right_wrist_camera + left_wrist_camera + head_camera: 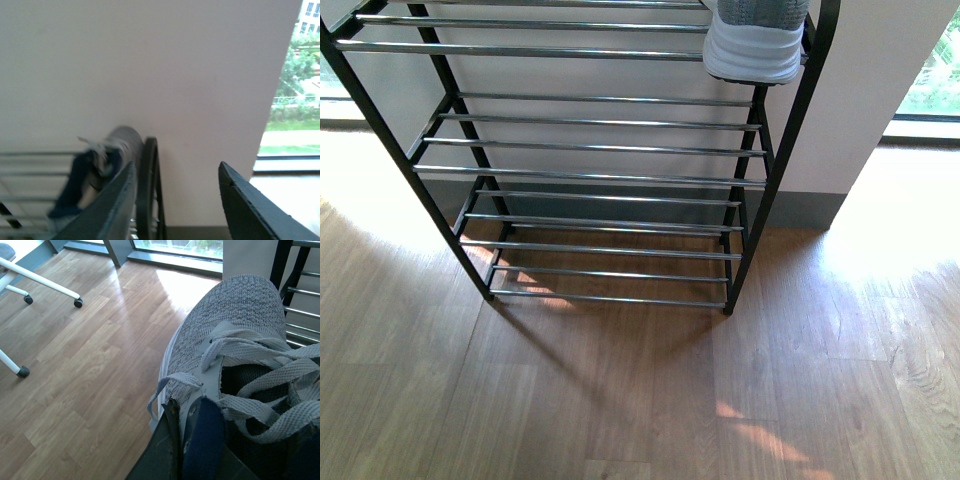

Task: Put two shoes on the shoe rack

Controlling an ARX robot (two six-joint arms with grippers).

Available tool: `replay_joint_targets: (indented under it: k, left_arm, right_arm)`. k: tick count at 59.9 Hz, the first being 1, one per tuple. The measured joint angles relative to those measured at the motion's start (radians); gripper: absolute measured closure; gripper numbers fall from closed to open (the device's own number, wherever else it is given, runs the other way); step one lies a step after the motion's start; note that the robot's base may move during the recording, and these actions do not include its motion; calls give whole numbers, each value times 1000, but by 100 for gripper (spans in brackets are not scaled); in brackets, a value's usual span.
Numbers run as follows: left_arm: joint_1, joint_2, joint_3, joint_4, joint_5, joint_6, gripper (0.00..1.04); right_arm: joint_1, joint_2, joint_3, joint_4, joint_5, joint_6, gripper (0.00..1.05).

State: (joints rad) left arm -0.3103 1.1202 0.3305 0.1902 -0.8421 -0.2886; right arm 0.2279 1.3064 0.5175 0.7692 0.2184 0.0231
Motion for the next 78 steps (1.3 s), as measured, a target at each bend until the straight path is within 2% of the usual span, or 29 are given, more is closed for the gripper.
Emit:
replay_joint_targets:
  k: [7, 24, 39, 42, 48, 61, 66, 78]
  left_arm:
    - [0, 0, 0, 0, 0, 0, 103]
    - [0, 0, 0, 0, 0, 0, 103]
    - [0, 0, 0, 0, 0, 0, 103]
    - [0, 0, 0, 0, 0, 0, 103]
    - [0, 0, 0, 0, 0, 0, 103]
    - [0, 0, 0, 0, 0, 0, 103]
    - [0, 0, 0, 0, 0, 0, 103]
    - [0, 0, 0, 0, 0, 0, 103]
  right_arm:
    - [-33, -84, -93, 28, -31, -16, 103]
    - [-103, -249, -279, 40, -101, -18, 103]
    - [-145, -394, -378, -8, -138, -18, 103]
    - [-180, -426, -393, -26, -198, -18, 103]
    - [-220, -482, -418, -56, -211, -18, 103]
    - [-224, -616, -460, -146, -216, -18, 103]
    - [-224, -634, -497, -113, -216, -18, 103]
    - [-226, -740, -498, -213, -218, -18, 103]
